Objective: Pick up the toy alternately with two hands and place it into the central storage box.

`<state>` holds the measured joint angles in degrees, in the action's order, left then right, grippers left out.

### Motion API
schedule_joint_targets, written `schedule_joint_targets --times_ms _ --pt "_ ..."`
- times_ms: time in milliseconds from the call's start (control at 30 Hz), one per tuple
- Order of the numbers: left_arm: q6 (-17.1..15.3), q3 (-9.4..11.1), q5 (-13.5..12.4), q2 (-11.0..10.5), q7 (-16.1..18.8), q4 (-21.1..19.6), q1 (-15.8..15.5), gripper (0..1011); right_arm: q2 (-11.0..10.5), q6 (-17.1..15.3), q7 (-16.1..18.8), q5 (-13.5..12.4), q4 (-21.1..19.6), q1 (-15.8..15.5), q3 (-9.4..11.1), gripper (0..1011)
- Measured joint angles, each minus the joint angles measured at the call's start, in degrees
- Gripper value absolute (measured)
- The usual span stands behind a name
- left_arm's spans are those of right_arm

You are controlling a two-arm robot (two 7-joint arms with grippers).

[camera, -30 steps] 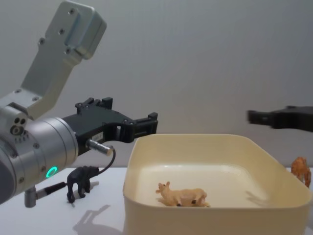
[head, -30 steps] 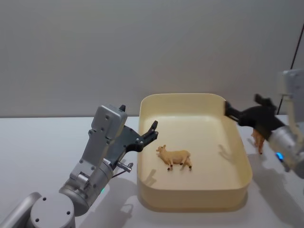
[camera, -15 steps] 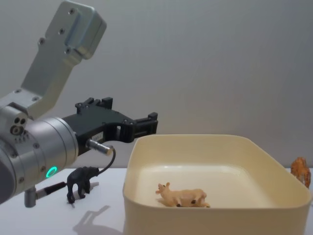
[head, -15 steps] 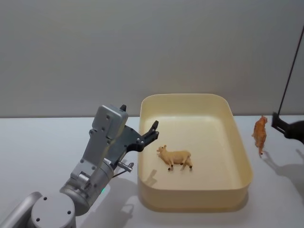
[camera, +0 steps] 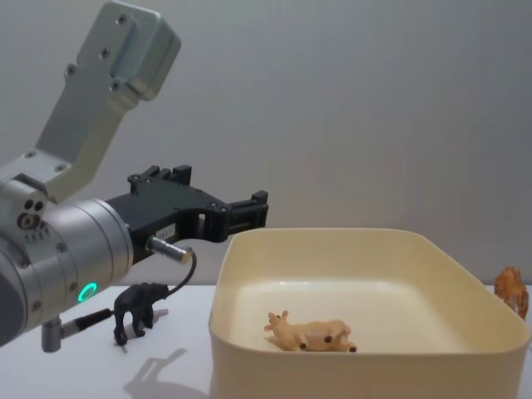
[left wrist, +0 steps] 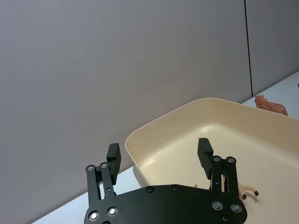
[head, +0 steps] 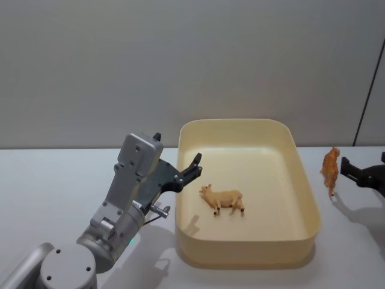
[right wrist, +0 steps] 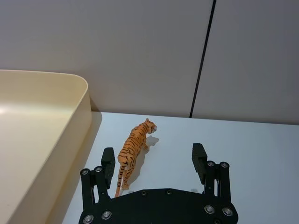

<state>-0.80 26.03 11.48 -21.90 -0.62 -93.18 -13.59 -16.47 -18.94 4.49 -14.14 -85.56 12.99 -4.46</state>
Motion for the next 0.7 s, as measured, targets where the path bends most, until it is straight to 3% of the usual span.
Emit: schedule_joint_targets --times_ms 700 --pt "0.0 0.0 0.0 0.0 0.0 0.0 0.0 1001 4.8 3.1 -1.1 5.7 15.4 8.9 -4.3 1001"
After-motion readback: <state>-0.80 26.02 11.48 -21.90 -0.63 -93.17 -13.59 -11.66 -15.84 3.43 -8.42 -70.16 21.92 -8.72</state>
